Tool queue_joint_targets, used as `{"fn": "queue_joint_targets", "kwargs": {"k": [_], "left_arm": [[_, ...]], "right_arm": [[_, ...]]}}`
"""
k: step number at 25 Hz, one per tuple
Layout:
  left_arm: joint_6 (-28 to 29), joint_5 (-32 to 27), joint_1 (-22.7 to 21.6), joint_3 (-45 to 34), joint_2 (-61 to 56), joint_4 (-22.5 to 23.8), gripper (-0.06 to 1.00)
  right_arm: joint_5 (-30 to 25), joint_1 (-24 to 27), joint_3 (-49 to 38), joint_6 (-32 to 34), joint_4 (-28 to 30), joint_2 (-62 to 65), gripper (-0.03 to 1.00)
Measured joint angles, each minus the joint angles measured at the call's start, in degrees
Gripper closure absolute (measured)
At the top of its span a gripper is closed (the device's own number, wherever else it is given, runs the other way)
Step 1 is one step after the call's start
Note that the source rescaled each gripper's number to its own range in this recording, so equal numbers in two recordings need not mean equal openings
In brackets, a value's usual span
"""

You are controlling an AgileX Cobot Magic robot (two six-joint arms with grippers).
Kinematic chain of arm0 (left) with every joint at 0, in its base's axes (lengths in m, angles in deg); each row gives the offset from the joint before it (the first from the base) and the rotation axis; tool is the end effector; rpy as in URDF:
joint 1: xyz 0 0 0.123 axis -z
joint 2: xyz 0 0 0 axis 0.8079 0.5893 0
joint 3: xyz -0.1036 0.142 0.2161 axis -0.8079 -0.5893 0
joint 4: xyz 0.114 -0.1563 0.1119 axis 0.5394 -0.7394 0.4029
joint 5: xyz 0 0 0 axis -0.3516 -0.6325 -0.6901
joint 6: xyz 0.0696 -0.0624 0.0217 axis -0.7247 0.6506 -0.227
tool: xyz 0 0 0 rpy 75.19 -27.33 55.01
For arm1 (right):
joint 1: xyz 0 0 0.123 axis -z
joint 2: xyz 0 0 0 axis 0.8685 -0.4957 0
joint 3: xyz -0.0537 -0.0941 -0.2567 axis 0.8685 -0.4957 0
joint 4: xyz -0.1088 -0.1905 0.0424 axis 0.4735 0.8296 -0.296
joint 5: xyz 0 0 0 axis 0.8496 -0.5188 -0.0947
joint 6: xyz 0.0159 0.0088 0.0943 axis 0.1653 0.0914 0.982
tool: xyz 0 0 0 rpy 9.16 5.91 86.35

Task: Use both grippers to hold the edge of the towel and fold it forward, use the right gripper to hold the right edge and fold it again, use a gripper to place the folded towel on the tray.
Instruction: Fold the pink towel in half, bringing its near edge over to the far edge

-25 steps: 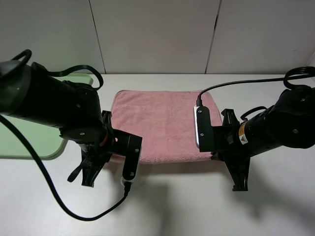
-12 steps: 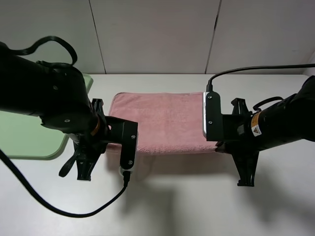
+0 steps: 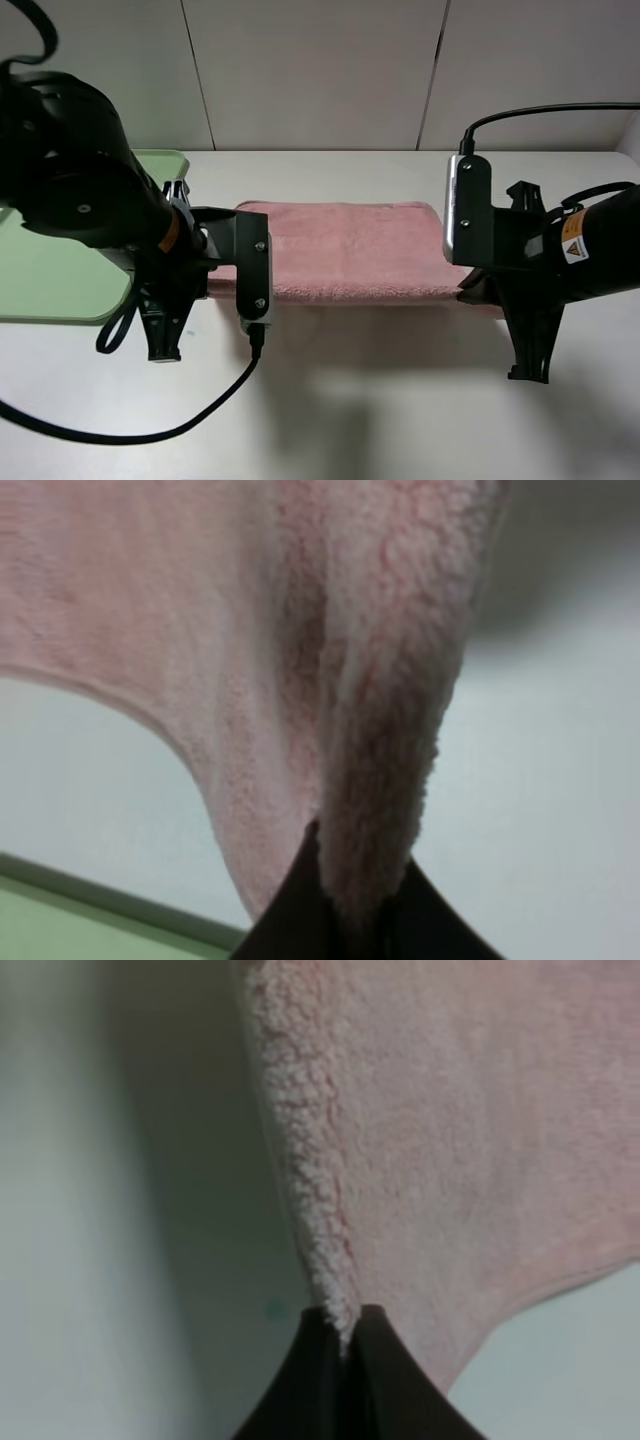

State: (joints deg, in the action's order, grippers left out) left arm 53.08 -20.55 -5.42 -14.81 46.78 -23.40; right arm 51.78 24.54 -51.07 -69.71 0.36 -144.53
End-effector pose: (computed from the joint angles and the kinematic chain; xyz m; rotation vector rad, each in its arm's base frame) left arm 0.1889 -0.1766 0.1943 1.9149 2.0160 0.3284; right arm 0.1512 0.1026 0.2096 -1.7753 2.0025 -0.1399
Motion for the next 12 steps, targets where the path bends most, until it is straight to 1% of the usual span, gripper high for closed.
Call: {"fn": "queue_joint_targets", "kwargs": {"k": [3,5,8,9,10,12], "left_arm": [[0.0,-1.6,0.1,0.0,-2.3,-1.6,0.94],[0.0,-2.8,1.1,0.0,-3.4,-1.9,0.94],[0.6,-5.1,4.3,0.0,-4.6,-1.8,0.94],[1.9,-6.1,6.6,0.0,-4.9,-1.6,0.94],[3.2,-6.5,7.9,0.0,-4.9,-1.5,0.94],[5.2,-7.1,9.4,0.0,-4.9,-1.4,0.94]], "right_arm": [[-2.0,0.0,0.0,0.0,-1.4,2.6,0.97],[-3.5,0.0,0.0,0.0,-2.1,4.1,0.97],[-6.3,0.0,0.1,0.1,-2.8,6.2,0.97],[-7.4,0.0,0.1,0.3,-2.9,6.9,0.97],[-8.3,0.0,0.1,0.5,-3.1,7.6,0.97],[-9.6,0.0,0.1,1.5,-3.2,8.8,0.97]]}}
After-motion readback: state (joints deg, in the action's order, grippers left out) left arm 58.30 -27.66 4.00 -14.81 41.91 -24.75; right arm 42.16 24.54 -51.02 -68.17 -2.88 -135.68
